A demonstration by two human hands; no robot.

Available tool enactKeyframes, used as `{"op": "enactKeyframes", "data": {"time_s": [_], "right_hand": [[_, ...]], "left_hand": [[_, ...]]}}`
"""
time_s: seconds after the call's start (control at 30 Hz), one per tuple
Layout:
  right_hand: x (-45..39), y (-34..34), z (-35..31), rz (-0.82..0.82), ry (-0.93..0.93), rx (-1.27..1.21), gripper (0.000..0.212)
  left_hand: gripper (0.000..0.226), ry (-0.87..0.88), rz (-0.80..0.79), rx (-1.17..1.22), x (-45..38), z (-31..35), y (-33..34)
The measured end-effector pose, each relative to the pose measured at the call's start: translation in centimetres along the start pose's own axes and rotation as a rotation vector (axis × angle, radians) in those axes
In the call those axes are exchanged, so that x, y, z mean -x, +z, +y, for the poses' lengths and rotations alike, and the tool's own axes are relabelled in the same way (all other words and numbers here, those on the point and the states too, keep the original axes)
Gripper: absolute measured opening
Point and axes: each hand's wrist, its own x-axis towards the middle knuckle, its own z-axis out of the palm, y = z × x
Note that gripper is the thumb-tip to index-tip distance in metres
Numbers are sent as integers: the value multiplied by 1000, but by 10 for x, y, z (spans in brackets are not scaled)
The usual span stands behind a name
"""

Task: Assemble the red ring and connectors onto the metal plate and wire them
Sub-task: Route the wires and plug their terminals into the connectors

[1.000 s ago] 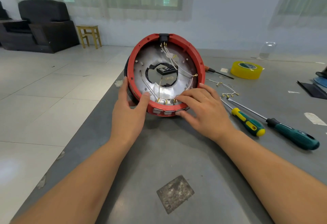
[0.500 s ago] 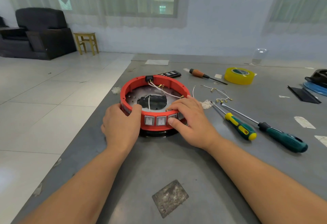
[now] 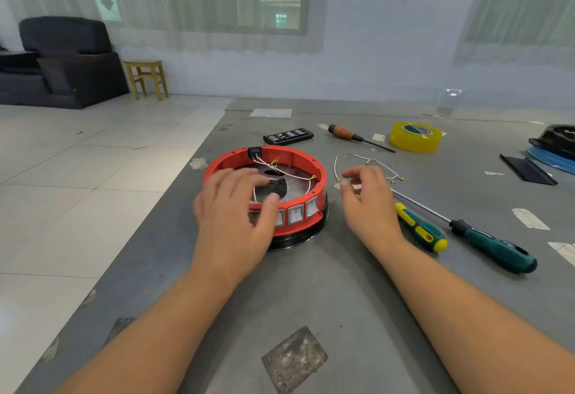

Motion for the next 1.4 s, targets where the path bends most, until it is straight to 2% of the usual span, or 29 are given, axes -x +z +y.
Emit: {"op": "enactKeyframes", "data": {"time_s": [0.07,0.13,0.23,0.43,0.53,0.7,0.87,1.0,1.1,1.2,1.3,1.4], "right_hand": [[-6,6,8,-73,114,96,18],[-14,14,10,-143,157,199,25],[-32,25,10,-170,190,309,29],[-64,47,2,-203,280,612,27],[-72,53,3,-200,315,672,30],[-69,53,5,-176,331,622,30],[-55,40,2,17,313,290,19],[-33,30,-7,160,193,33,9],[-11,26,-20,196,38,-78,10],[17,19,-39,128,-141,-156,12],[37,16,-54,56,-371,-140,4],[45,17,-63,-6,-556,-96,19]], "left_hand": [[35,97,-88,-64,5,5,6],[34,115,-136,-124,8,7,11],[29,113,-155,-137,7,5,13],[39,94,-163,-154,6,2,12],[38,95,-161,-148,5,1,12],[38,90,-170,-139,3,1,13],[41,100,-192,-151,3,1,10],[41,117,-181,-123,4,1,7],[38,108,-152,-67,4,-1,9],[39,80,-106,20,3,3,8],[40,0,-54,174,1,7,8],[41,-90,22,330,-1,7,7]]}}
